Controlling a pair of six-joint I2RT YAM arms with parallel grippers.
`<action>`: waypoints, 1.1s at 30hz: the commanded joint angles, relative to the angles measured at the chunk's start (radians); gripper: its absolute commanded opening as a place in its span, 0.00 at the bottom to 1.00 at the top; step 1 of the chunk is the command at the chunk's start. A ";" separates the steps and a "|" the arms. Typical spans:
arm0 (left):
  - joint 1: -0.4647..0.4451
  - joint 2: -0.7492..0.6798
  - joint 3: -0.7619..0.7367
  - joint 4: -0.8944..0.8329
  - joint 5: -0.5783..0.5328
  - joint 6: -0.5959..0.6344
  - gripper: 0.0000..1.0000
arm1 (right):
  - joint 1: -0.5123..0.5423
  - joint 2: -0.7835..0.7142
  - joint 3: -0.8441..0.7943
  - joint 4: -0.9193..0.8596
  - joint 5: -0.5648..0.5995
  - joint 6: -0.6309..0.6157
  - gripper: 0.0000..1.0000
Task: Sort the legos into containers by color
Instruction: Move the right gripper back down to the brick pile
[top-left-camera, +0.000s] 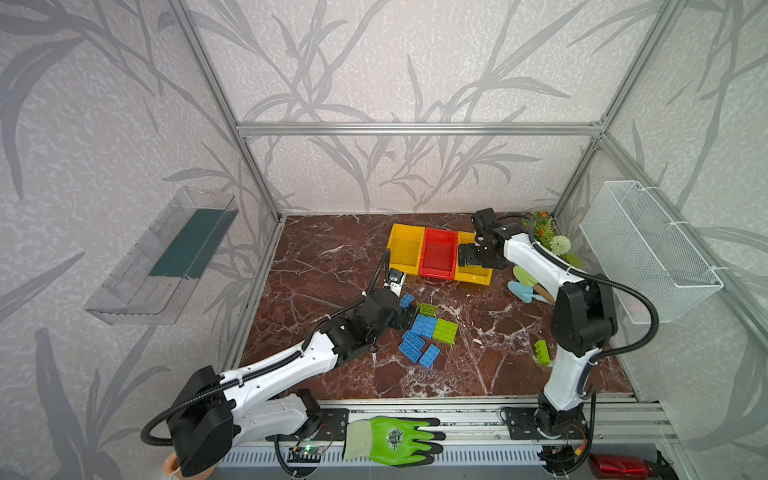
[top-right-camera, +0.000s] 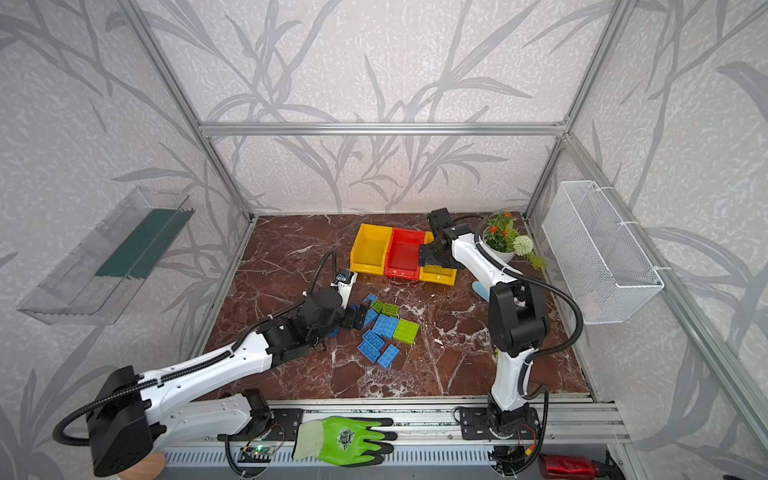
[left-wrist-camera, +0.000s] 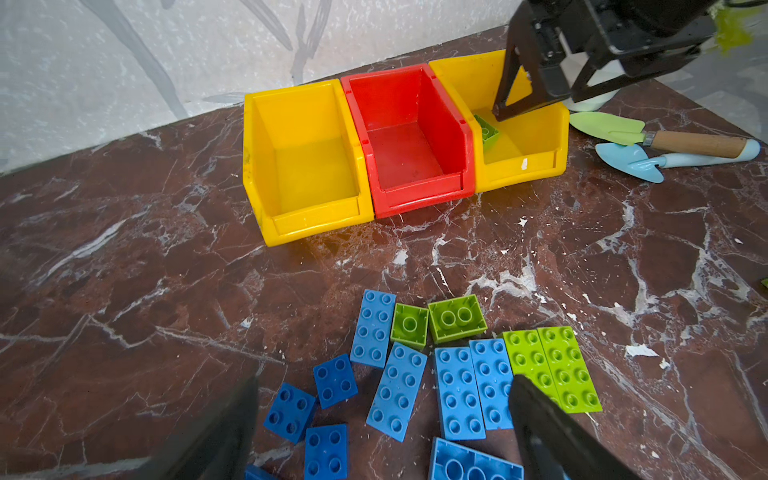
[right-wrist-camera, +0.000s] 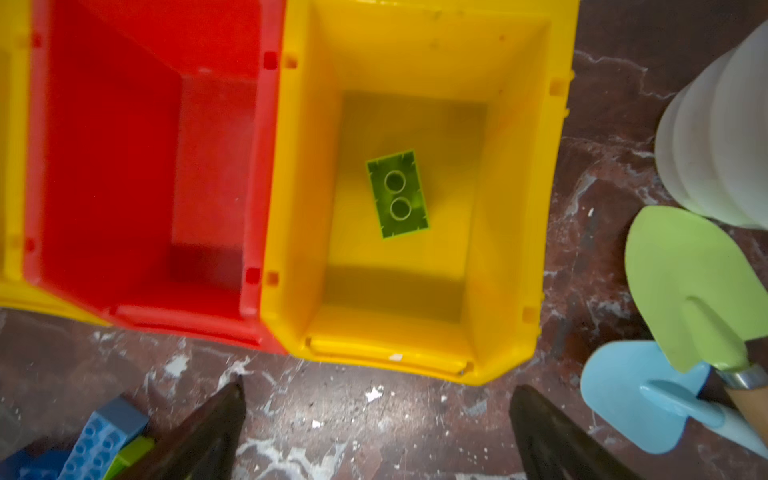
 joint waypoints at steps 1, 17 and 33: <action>-0.002 -0.047 -0.044 -0.014 -0.018 -0.044 0.93 | 0.057 -0.073 -0.091 0.001 -0.001 0.006 0.99; -0.002 -0.256 -0.199 -0.104 -0.085 -0.173 0.93 | 0.329 -0.035 -0.251 0.195 -0.177 0.169 0.80; -0.002 -0.370 -0.267 -0.143 -0.122 -0.203 0.93 | 0.371 0.086 -0.203 0.186 -0.092 0.219 0.68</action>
